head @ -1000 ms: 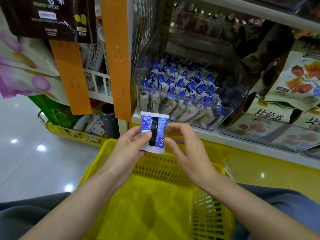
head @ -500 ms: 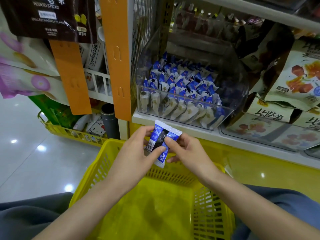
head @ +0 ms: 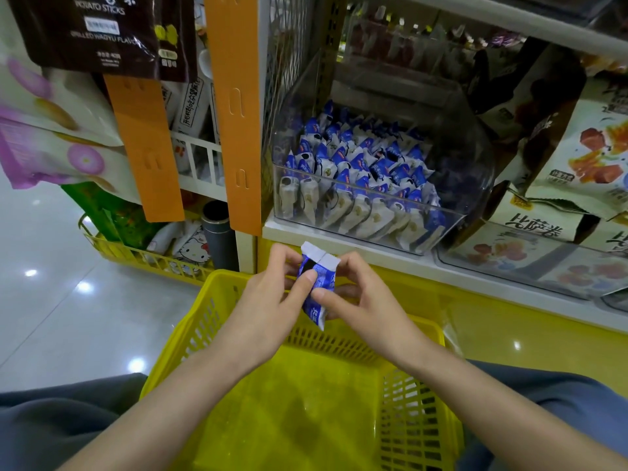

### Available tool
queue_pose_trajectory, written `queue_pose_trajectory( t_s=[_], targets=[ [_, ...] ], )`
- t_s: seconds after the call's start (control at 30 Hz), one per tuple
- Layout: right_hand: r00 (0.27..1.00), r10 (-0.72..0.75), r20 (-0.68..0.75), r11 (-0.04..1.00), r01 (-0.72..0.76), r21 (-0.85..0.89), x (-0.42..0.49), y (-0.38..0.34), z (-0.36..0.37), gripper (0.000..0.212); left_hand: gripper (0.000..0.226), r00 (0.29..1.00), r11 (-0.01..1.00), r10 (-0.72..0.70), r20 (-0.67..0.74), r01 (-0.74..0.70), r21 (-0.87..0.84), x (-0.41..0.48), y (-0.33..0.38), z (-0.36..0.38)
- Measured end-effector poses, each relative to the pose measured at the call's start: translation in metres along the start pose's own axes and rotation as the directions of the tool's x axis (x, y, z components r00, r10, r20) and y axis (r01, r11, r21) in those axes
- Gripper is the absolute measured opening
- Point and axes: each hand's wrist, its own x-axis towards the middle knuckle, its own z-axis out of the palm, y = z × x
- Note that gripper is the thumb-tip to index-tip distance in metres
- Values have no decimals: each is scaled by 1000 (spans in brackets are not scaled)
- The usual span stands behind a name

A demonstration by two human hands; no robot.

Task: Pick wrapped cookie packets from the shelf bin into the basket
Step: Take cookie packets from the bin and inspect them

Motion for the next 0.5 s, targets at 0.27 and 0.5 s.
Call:
queue_pose_trajectory(
  t_s=[0.27, 0.5],
  targets=[
    [988, -154, -14, 964, 147, -222, -4, 1, -1, 27, 7, 997, 971, 57, 57, -68, 231, 0, -3, -5],
    [976, -213, -36, 897, 181, -403, -5, 9, 6, 24, 11, 994, 903, 108, -25, -87, 422, 0, -6, -3]
  ],
)
